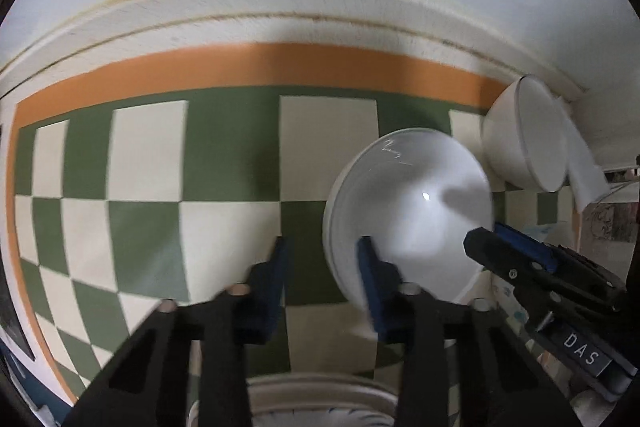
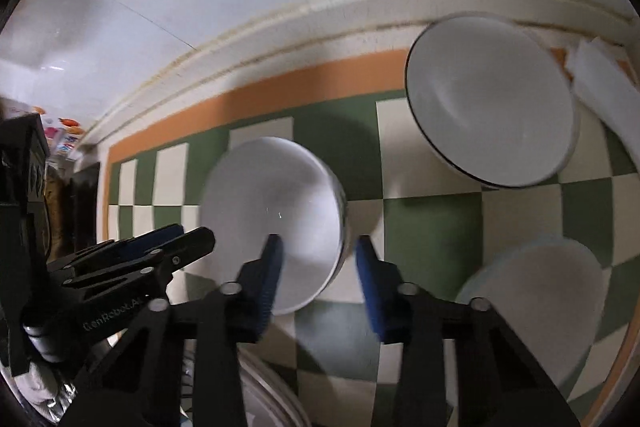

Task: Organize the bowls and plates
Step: 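Move to the white bowls and grasp one with each gripper, then lift the plain white bowl with the left gripper while the right lifts the flower-print bowl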

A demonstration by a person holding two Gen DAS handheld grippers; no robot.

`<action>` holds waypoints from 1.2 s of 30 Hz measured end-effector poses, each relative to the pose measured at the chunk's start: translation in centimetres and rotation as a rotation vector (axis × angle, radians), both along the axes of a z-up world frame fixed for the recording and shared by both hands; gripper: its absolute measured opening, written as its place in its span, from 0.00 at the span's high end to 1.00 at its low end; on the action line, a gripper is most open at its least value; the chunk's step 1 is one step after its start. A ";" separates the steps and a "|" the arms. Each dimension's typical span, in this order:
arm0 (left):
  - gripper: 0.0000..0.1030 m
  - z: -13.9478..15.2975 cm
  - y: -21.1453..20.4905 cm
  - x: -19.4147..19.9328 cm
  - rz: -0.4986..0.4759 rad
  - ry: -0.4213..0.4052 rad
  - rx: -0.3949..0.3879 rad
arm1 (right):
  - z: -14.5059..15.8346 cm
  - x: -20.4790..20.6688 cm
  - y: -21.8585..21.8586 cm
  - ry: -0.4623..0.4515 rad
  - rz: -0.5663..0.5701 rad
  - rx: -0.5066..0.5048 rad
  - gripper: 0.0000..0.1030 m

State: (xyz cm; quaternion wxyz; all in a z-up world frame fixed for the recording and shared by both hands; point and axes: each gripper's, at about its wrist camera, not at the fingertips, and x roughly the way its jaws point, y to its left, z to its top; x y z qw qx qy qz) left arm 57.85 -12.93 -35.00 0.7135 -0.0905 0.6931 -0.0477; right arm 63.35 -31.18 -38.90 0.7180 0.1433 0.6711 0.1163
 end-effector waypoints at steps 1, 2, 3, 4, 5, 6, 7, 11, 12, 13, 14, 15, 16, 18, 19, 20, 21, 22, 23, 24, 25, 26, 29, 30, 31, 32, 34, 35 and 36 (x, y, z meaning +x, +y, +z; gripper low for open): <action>0.80 -0.4 -0.2 0.3 -0.004 0.009 -0.004 | -0.7 0.3 0.0 0.007 0.002 -0.016 0.76; 0.86 -0.8 -0.4 0.3 -0.005 0.015 -0.007 | -1.0 0.4 0.0 0.008 -0.004 -0.013 0.82; 0.87 -1.0 -0.4 0.3 -0.004 0.018 -0.007 | -1.3 0.5 -0.2 0.008 -0.011 -0.004 0.89; 0.87 -0.9 -0.6 0.1 -0.006 0.008 -0.004 | -1.5 0.5 -0.3 0.009 -0.023 0.002 0.90; 0.87 -0.9 -0.6 0.0 -0.009 0.004 -0.006 | -1.6 0.4 -0.4 0.009 -0.032 0.008 0.90; 0.87 -0.8 -0.7 0.0 -0.009 0.004 -0.010 | -1.7 0.3 -0.4 0.010 -0.035 0.009 0.90; 0.87 -0.7 -0.8 -0.2 -0.012 0.003 -0.013 | -1.6 0.1 -0.5 0.010 -0.038 0.007 0.90; 0.87 0.2 -1.1 -0.9 -0.028 -0.019 0.006 | -1.0 -1.0 -0.3 0.002 -0.044 0.006 0.90; 0.87 0.6 -1.1 -1.1 -0.029 -0.026 0.005 | -0.6 -1.3 -0.4 -0.003 -0.045 0.007 0.90; 0.87 1.2 -1.2 -1.4 -0.029 -0.032 -0.001 | -0.2 -1.7 -0.4 -0.009 -0.046 0.007 0.90; 0.87 1.9 -1.2 -1.9 -0.028 -0.040 -0.009 | 0.5 -2.1 -0.5 -0.019 -0.050 0.011 0.90; 0.87 2.4 -1.2 -2.1 -0.029 -0.046 -0.013 | 1.1 -2.5 -0.7 -0.025 -0.051 0.015 0.90; 0.87 3.1 -1.3 -2.5 -0.030 -0.053 -0.019 | 2.0 -3.1 -0.9 -0.033 -0.054 0.019 0.90; 0.87 4.5 -1.7 -3.6 -0.049 -0.066 -0.024 | 3.5 -4.5 -1.5 -0.049 -0.058 0.022 0.90; 0.87 5.2 -2.0 -4.3 -0.059 -0.074 -0.029 | 4.4 -5.3 -1.9 -0.057 -0.061 0.023 0.90; 0.87 5.9 -2.3 -5.0 -0.071 -0.082 -0.035 | 5.1 -6.1 -2.2 -0.063 -0.063 0.021 0.90; 0.87 6.7 -2.8 -5.9 -0.088 -0.088 -0.040 | 5.8 -6.9 -2.5 -0.069 -0.062 0.015 0.90; 0.87 7.2 -3.2 -6.7 -0.099 -0.093 -0.047 | 6.5 -7.7 -2.9 -0.077 -0.063 0.008 0.90; 0.87 7.7 -3.6 -7.3 -0.113 -0.098 -0.052 | 7.3 -8.8 -3.4 -0.086 -0.067 0.001 0.90; 0.87 8.1 -4.3 -8.3 -0.131 -0.101 -0.057 | 7.8 -9.6 -3.8 -0.088 -0.071 -0.003 0.90; 0.87 8.3 -5.0 -9.0 -0.142 -0.100 -0.066 | 8.3 -10.7 -4.5 -0.091 -0.082 -0.004 0.90; 0.87 8.4 -5.6 -9.8 -0.154 -0.100 -0.076 | 8.8 -11.7 -5.4 -0.092 -0.093 -0.007 0.90; 0.87 7.9 -8.2 -11.5 -0.190 -0.082 -0.099 | 9.4 -14.9 -7.6 -0.090 -0.126 -0.014 0.90; 0.87 7.7 -8.7 -12.1 -0.203 -0.074 -0.104 | 9.5 -15.8 -8.6 -0.085 -0.135 -0.017 0.90; 0.87 7.3 -9.4 -12.8 -0.222 -0.063 -0.105 | 9.4 -16.9 -9.2 -0.080 -0.142 -0.022 0.90; 0.87 7.0 -10.1 -13.5 -0.242 -0.054 -0.107 | 9.1 -17.7 -9.8 -0.075 -0.149 -0.026 0.90; 0.87 6.0 -11.4 -14.7 -0.273 -0.030 -0.097 | 8.2 -19.2 -10.8 -0.055 -0.163 -0.022 0.90; 0.87 5.5 -11.8 -15.0 -0.284 -0.019 -0.096 | 7.7 -19.7 -11.2 -0.047 -0.172 -0.022 0.90; 0.87 4.8 -12.4 -15.3 -0.296 -0.005 -0.093 | 7.2 -20.1 -11.6 -0.041 -0.179 -0.022 0.90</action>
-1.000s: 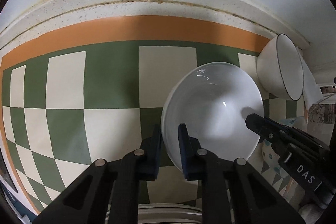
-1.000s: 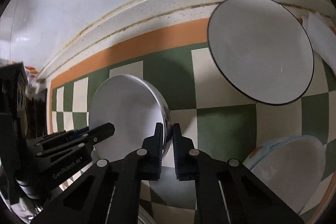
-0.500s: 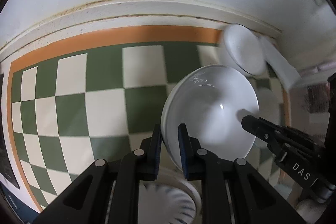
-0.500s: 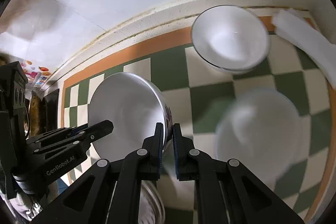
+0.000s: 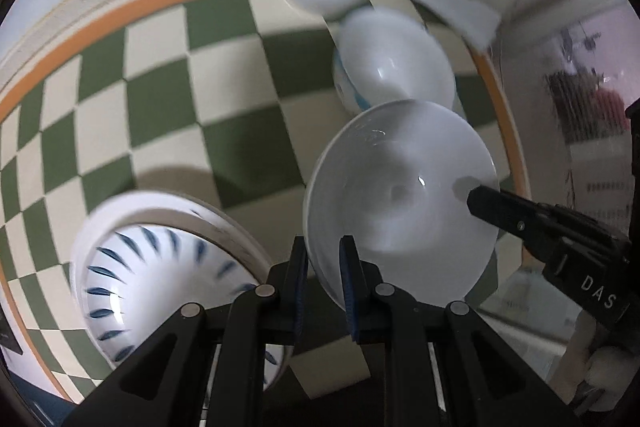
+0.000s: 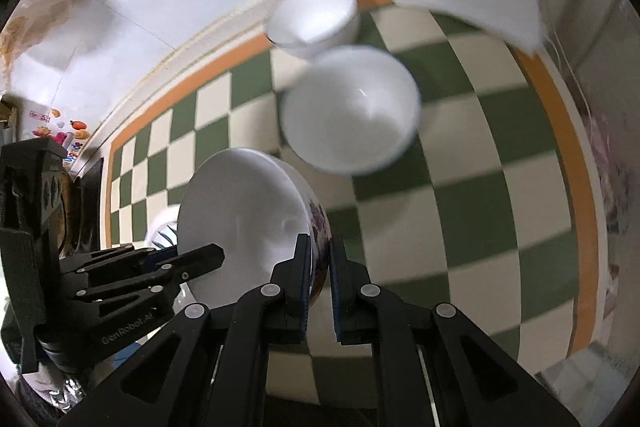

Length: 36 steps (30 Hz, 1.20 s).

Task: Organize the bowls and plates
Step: 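Lift the plain white bowl with the left gripper while the right lifts the flower-print bowl, then lower the left gripper's bowl into the blue-dot bowl and grip both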

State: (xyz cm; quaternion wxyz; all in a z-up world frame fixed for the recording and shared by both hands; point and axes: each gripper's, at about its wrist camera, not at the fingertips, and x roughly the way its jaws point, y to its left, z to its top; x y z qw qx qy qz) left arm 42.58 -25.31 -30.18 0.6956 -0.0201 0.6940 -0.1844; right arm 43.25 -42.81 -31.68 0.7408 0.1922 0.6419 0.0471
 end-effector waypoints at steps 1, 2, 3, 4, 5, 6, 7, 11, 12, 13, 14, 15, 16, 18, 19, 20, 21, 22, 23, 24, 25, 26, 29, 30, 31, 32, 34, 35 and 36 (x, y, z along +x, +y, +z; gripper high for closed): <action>0.87 -0.4 -0.3 -0.4 -0.005 0.007 0.007 | -0.7 -0.5 -0.4 0.012 -0.010 0.007 0.90; 0.87 -1.0 -0.9 -0.7 -0.014 0.015 0.018 | -1.3 -0.9 -0.7 0.021 -0.020 0.012 0.90; 0.87 -1.5 -1.3 -0.8 -0.023 0.020 0.026 | -1.9 -1.1 -1.0 0.026 -0.025 0.013 0.90; 0.87 -2.0 -1.7 -1.0 -0.027 0.029 0.035 | -2.5 -1.4 -1.3 0.033 -0.031 0.015 0.90; 0.87 -2.5 -2.0 -1.1 -0.034 0.034 0.042 | -3.1 -1.7 -1.6 0.039 -0.041 0.023 0.90; 0.87 -3.0 -2.4 -1.2 -0.041 0.041 0.048 | -3.5 -1.8 -1.9 0.041 -0.044 0.027 0.90; 0.87 -3.4 -2.6 -1.3 -0.042 0.046 0.051 | -4.1 -2.0 -2.1 0.047 -0.049 0.030 0.90; 0.87 -4.7 -3.5 -1.4 -0.057 0.061 0.085 | -5.5 -2.4 -2.5 0.069 -0.055 0.040 0.90; 0.87 -4.9 -3.7 -1.4 -0.058 0.065 0.092 | -5.8 -2.6 -2.6 0.076 -0.052 0.040 0.90; 0.87 -5.0 -3.8 -1.4 -0.060 0.068 0.094 | -6.1 -2.6 -2.7 0.081 -0.054 0.041 0.90; 0.87 -5.1 -3.9 -1.5 -0.063 0.071 0.095 | -6.3 -2.8 -2.9 0.085 -0.055 0.044 0.90; 0.87 -5.2 -4.0 -1.4 -0.064 0.073 0.096 | -6.5 -3.0 -3.1 0.090 -0.057 0.050 0.90; 0.87 -5.2 -4.1 -1.5 -0.063 0.074 0.095 | -6.5 -2.8 -3.0 0.093 -0.057 0.053 0.90; 0.87 -5.2 -4.3 -1.4 -0.061 0.073 0.096 | -6.7 -2.7 -3.1 0.096 -0.056 0.056 0.90; 0.87 -5.1 -4.4 -1.4 -0.061 0.073 0.098 | -6.7 -2.7 -3.1 0.099 -0.054 0.056 0.90; 0.87 -5.2 -4.7 -1.3 -0.060 0.072 0.100 | -6.7 -2.7 -3.2 0.101 -0.052 0.056 0.90; 0.87 -5.2 -4.8 -1.2 -0.059 0.072 0.103 | -6.7 -2.7 -3.2 0.102 -0.052 0.057 0.90; 0.87 -5.3 -4.9 -1.2 -0.058 0.074 0.104 | -6.7 -2.7 -3.2 0.104 -0.048 0.057 0.90; 0.87 -5.2 -5.0 -1.1 -0.057 0.074 0.105 | -6.7 -2.7 -3.3 0.104 -0.047 0.058 0.90; 0.87 -5.2 -5.1 -1.1 -0.056 0.075 0.106 | -6.8 -2.7 -3.4 0.106 -0.048 0.061 0.90; 0.87 -5.2 -5.2 -1.1 -0.055 0.075 0.106 | -6.8 -2.7 -3.4 0.108 -0.046 0.063 0.90; 0.87 -5.3 -5.4 -1.1 -0.055 0.076 0.107 | -6.8 -2.7 -3.5 0.110 -0.045 0.066 0.90; 0.87 -5.4 -5.9 -1.1 -0.054 0.082 0.110 | -7.1 -2.6 -3.4 0.121 -0.047 0.085 0.90; 0.87 -5.1 -5.9 -1.3 -0.050 0.084 0.106 | -7.2 -2.6 -3.5 0.126 -0.046 0.091 0.89; 0.87 -4.6 -5.4 -1.3 -0.044 0.083 0.101 | -7.1 -2.6 -3.8 0.132 -0.050 0.098 0.89; 0.87 -4.2 -5.3 -1.3 -0.041 0.082 0.096 | -6.9 -2.6 -4.0 0.131 -0.052 0.105 0.89; 0.87 -2.9 -4.8 -1.3 -0.030 0.078 0.077 | -6.0 -2.6 -4.5 0.120 -0.062 0.127 0.89; 0.86 -2.0 -4.5 -1.3 -0.028 0.071 0.062 | -5.6 -2.5 -4.8 0.116 -0.068 0.138 0.89; 0.86 -1.1 -4.2 -1.2 -0.023 0.061 0.054 | -5.2 -2.5 -5.3 0.110 -0.073 0.151 0.89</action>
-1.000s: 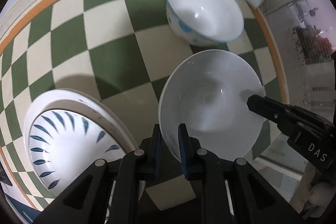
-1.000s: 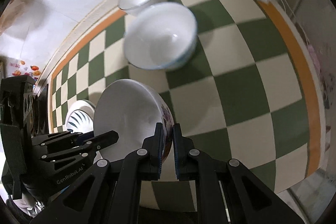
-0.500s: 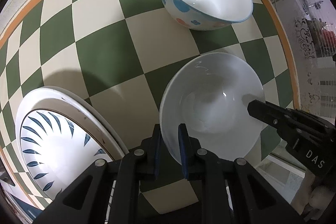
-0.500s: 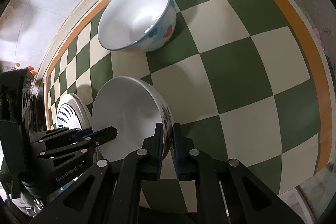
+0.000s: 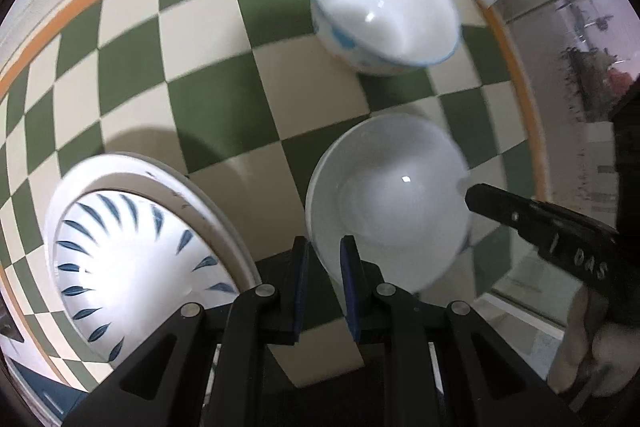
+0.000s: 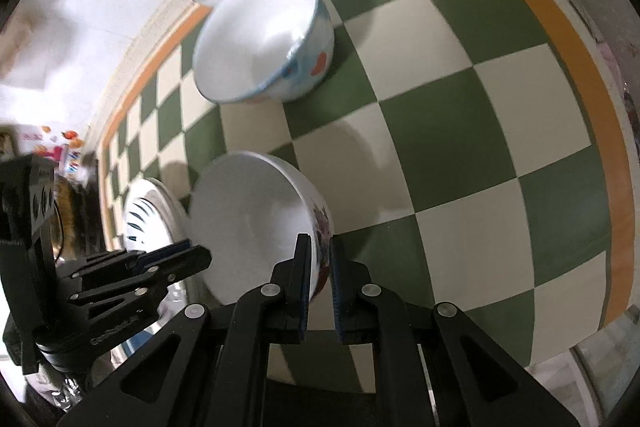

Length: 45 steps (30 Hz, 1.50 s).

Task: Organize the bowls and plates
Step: 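Lower the left gripper's bowl into the blue-dot bowl and grip both, then lift the nested bowls with the left gripper while the right holds its bowl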

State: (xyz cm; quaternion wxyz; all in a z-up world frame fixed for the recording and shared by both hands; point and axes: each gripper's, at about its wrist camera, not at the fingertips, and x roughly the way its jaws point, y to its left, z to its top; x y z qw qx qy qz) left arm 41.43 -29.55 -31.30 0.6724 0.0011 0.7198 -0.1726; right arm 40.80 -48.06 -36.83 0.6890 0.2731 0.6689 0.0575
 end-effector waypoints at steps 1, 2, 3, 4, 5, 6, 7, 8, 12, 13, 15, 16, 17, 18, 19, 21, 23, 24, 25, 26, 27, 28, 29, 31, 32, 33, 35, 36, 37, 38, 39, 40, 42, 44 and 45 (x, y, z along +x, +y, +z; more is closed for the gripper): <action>0.86 0.6 0.3 0.5 0.009 -0.008 -0.005 | 0.6 0.1 -0.5 -0.007 -0.010 0.009 0.89; 0.82 1.1 0.4 0.8 0.021 -0.012 -0.014 | 1.3 0.3 -1.0 -0.017 -0.020 0.013 0.88; 0.80 1.6 0.6 1.3 0.034 -0.015 -0.026 | 1.8 0.6 -1.3 -0.026 -0.028 0.016 0.83; 0.80 2.2 0.8 2.1 0.056 -0.023 -0.041 | 2.4 1.0 -1.9 -0.039 -0.037 0.022 0.80; 0.79 2.5 0.9 3.0 0.068 -0.034 -0.046 | 2.9 1.5 -2.4 -0.052 -0.049 0.029 0.73; 0.77 2.6 0.9 3.7 0.080 -0.044 -0.048 | 3.2 2.1 -2.8 -0.067 -0.059 0.040 0.69; 0.77 2.7 0.9 4.6 0.092 -0.053 -0.047 | 3.4 2.7 -3.1 -0.074 -0.064 0.043 0.65; 0.77 2.7 0.9 5.9 0.108 -0.057 -0.049 | 3.6 3.5 -3.4 -0.083 -0.071 0.041 0.64; 0.77 1.7 0.9 9.3 0.131 -0.058 -0.048 | 2.7 6.9 -4.1 -0.103 -0.095 0.025 0.64; 0.77 1.2 0.5 10.4 0.128 -0.050 -0.046 | 2.4 7.7 -4.3 -0.102 -0.098 0.027 0.64; 0.77 0.3 -0.2 11.9 0.120 -0.040 -0.036 | 1.4 8.8 -4.3 -0.098 -0.107 0.024 0.64; 0.77 -0.3 -0.4 12.4 0.114 -0.029 -0.035 | 0.9 9.5 -4.2 -0.093 -0.108 0.019 0.64; 0.77 -0.7 -0.5 12.9 0.113 -0.018 -0.031 | 0.5 10.1 -4.4 -0.088 -0.112 0.021 0.64; 0.77 -1.4 -0.7 13.4 0.115 -0.005 -0.026 | 0.0 10.6 -4.3 -0.081 -0.113 0.020 0.64; 0.77 -2.2 -1.0 13.9 0.115 0.015 -0.027 | -0.6 11.0 -4.2 -0.074 -0.111 0.015 0.64; 0.77 -3.5 -1.5 14.4 0.112 0.048 -0.031 | -1.4 11.6 -4.0 -0.057 -0.108 0.004 0.64; 0.77 -4.6 -2.1 14.8 0.097 0.067 -0.026 | -2.3 12.0 -3.9 -0.038 -0.103 0.000 0.64; 0.78 -4.9 -2.4 14.9 0.091 0.066 -0.021 | -2.7 12.0 -3.8 -0.030 -0.105 -0.003 0.65; 0.78 -5.3 -2.6 15.0 0.093 0.060 -0.025 | -3.0 12.1 -3.8 -0.022 -0.106 -0.007 0.67; 0.80 -5.5 -2.8 15.1 0.093 0.058 -0.031 | -3.2 12.2 -3.7 -0.018 -0.101 -0.011 0.77; 0.86 -5.7 -3.0 15.2 0.087 0.055 -0.026 | -3.3 12.1 -3.6 -0.019 -0.099 -0.015 0.85; 0.87 -5.9 -3.3 15.2 0.075 0.045 -0.019 | -3.3 12.1 -3.5 -0.025 -0.096 -0.014 0.86; 0.88 -5.8 -3.4 15.1 0.065 0.035 -0.017 | -3.2 12.1 -3.4 -0.028 -0.093 -0.023 0.87; 0.88 -5.7 -3.7 15.0 0.049 0.020 -0.008 | -3.1 12.3 -3.0 -0.036 -0.082 -0.051 0.87; 0.88 -5.5 -3.8 15.0 0.045 0.013 -0.003 | -3.0 12.3 -2.8 -0.038 -0.081 -0.060 0.88; 0.88 -5.4 -3.9 15.0 0.038 0.007 0.001 | -3.0 12.4 -2.8 -0.038 -0.079 -0.066 0.88; 0.88 -5.1 -3.9 14.8 0.033 0.000 0.005 | -2.9 12.4 -2.7 -0.040 -0.078 -0.071 0.88; 0.88 -4.9 -4.0 14.8 0.032 -0.004 0.005 | -2.7 12.3 -2.7 -0.041 -0.077 -0.070 0.88; 0.88 -4.7 -4.2 14.7 0.033 -0.009 0.002 | -2.4 12.2 -2.7 -0.044 -0.078 -0.068 0.88; 0.88 -4.3 -4.1 14.5 0.033 -0.017 -0.002 | -2.0 12.0 -2.7 -0.049 -0.080 -0.068 0.88; 0.88 -3.8 -4.0 14.4 0.031 -0.024 -0.005 | -1.5 11.8 -2.7 -0.055 -0.079 -0.071 0.88; 0.88 -3.2 -3.9 14.1 0.025 -0.032 -0.008 | -1.0 11.7 -2.7 -0.061 -0.078 -0.074 0.88; 0.88 -2.0 -3.9 13.5 0.018 -0.041 -0.019 | 0.3 11.3 -2.7 -0.079 -0.080 -0.079 0.88; 0.88 -0.7 -3.8 12.8 0.011 -0.054 -0.032 | 1.5 10.7 -2.7 -0.093 -0.078 -0.081 0.88; 0.88 0.1 -3.7 12.4 0.003 -0.062 -0.038 | 2.3 10.2 -2.7 -0.102 -0.078 -0.082 0.88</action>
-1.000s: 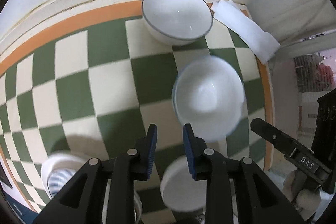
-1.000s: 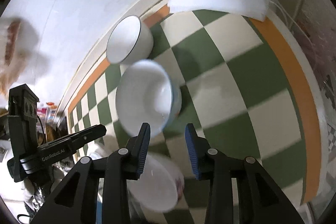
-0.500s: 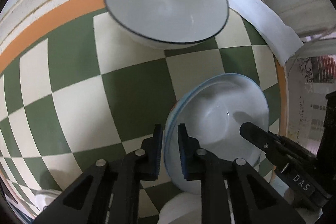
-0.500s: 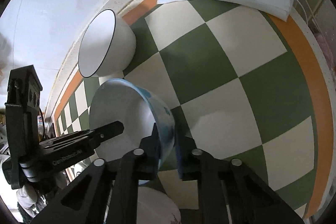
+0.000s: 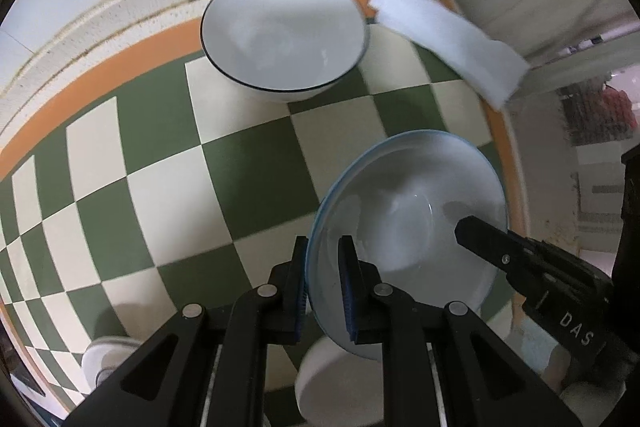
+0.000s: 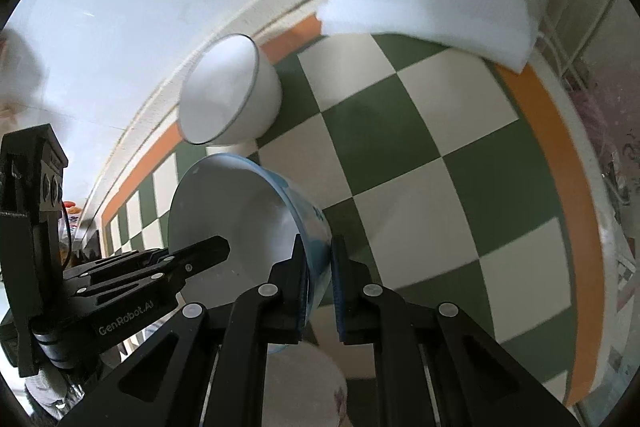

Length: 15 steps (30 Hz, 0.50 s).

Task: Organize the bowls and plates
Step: 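Lift the nested bowls with the left gripper while the right holds its bowl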

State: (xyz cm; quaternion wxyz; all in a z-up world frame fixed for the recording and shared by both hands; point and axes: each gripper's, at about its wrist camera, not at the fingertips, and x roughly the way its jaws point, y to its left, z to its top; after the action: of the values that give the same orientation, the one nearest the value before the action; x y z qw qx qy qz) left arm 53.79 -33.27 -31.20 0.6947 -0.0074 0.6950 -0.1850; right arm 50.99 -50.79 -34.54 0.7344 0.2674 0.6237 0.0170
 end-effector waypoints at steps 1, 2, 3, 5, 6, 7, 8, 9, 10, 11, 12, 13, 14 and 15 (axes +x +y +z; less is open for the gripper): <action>0.88 0.7 0.1 -0.4 0.000 -0.005 -0.006 | 0.6 -0.4 0.0 -0.006 0.001 0.000 0.88; 0.88 1.3 0.3 -0.8 -0.001 -0.009 -0.011 | 1.3 -0.9 0.1 -0.012 0.003 0.000 0.88; 0.88 1.9 0.5 -1.3 -0.006 -0.012 -0.015 | 1.9 -1.4 0.2 -0.017 0.005 -0.001 0.88; 0.88 3.1 1.3 -2.5 -0.007 -0.017 -0.029 | 3.2 -2.8 0.5 -0.027 0.011 -0.003 0.88; 0.88 3.5 1.5 -3.3 -0.014 -0.014 -0.035 | 3.7 -3.2 0.7 -0.029 0.013 -0.005 0.88; 0.88 3.7 1.6 -3.9 -0.016 -0.008 -0.039 | 4.1 -3.9 1.0 -0.027 0.014 -0.005 0.88; 0.88 3.9 2.0 -4.4 -0.013 -0.002 -0.044 | 4.2 -4.5 1.2 -0.021 0.014 -0.001 0.88; 0.88 3.9 2.1 -4.9 -0.015 0.005 -0.045 | 4.3 -5.3 1.4 -0.013 0.014 0.003 0.88; 0.88 3.9 2.2 -5.5 -0.025 0.012 -0.043 | 4.4 -5.9 1.4 -0.008 0.013 0.005 0.88; 0.88 3.8 2.2 -6.0 -0.027 0.019 -0.042 | 4.2 -6.7 1.6 -0.001 0.014 0.010 0.88; 0.88 3.5 2.1 -6.6 -0.031 0.026 -0.039 | 3.9 -7.4 1.8 0.011 0.015 0.014 0.88; 0.88 3.1 2.0 -7.1 -0.038 0.034 -0.034 | 3.6 -8.1 1.9 0.021 0.014 0.018 0.88; 0.88 2.7 2.0 -7.6 -0.040 0.042 -0.028 | 3.3 -8.6 2.0 0.031 0.013 0.022 0.88; 0.88 2.2 2.0 -8.0 -0.047 0.050 -0.021 | 3.2 -9.0 2.2 0.040 0.014 0.023 0.88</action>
State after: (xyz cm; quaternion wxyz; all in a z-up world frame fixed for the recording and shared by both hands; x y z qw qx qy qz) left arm 45.80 -31.29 -28.98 0.6726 -0.0029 0.7101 -0.2083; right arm 41.94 -48.63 -31.37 0.7184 0.2718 0.6399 0.0242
